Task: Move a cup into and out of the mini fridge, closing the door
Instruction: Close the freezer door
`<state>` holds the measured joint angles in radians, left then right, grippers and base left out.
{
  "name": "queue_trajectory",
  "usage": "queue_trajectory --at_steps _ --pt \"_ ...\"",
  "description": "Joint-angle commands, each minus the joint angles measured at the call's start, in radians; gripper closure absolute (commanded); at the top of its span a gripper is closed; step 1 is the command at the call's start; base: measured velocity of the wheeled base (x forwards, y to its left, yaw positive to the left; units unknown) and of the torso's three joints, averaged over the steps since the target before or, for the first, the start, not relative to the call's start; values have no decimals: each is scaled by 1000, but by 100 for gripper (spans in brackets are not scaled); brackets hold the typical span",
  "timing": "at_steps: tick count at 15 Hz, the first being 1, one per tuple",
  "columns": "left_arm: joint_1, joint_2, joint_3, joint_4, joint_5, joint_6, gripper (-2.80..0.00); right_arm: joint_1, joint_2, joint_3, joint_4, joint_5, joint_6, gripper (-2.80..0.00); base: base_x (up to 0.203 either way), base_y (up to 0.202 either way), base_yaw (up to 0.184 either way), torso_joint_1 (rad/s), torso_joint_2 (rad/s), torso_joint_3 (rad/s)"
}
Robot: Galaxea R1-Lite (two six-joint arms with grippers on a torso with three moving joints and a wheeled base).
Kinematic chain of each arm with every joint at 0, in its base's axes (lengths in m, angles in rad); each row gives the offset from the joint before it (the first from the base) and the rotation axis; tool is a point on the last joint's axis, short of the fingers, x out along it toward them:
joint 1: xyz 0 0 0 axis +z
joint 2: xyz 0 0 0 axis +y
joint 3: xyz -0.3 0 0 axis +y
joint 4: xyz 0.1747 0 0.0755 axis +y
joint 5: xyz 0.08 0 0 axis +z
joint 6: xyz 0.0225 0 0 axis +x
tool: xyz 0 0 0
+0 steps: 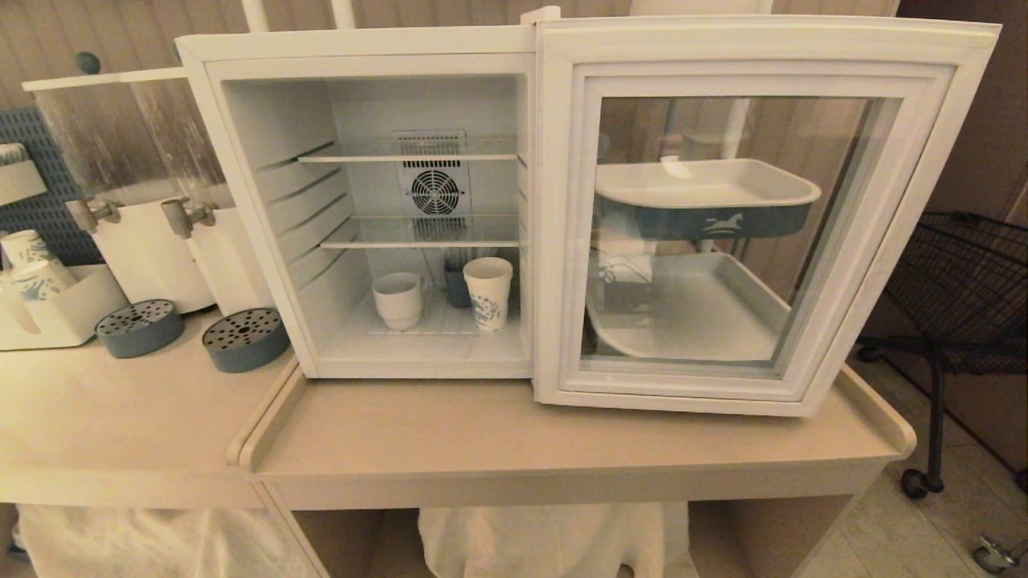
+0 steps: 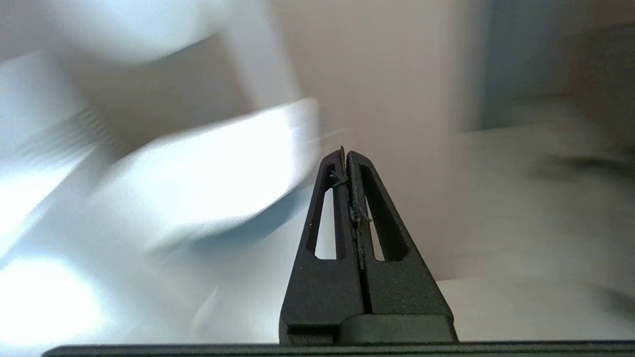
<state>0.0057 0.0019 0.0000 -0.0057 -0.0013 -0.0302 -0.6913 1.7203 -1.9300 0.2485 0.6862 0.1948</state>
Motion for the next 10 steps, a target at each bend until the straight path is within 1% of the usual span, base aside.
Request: queue_trajectory --at_steps 1,2,3,4,8,9,10 --pt "0 0 0 0 0 0 0 -156 67 -2 0 744 18 0 0 0 0 0 0 0" --pt "0 0 0 0 0 0 0 -205 106 5 1 832 31 0 0 0 0 0 0 0" --pt "0 0 2 0 0 0 0 -212 130 26 -3 844 36 0 0 0 0 0 0 0" --pt "0 0 1 0 0 0 0 -196 161 29 -6 844 36 0 0 0 0 0 0 0" --pt "0 0 2 0 0 0 0 -72 214 75 -8 844 28 0 0 0 0 0 0 0" --pt "0 0 2 0 0 0 0 -33 216 100 -12 844 17 0 0 0 0 0 0 0" --pt "0 0 0 0 0 0 0 6 218 131 -23 844 -10 0 0 0 0 0 0 0"
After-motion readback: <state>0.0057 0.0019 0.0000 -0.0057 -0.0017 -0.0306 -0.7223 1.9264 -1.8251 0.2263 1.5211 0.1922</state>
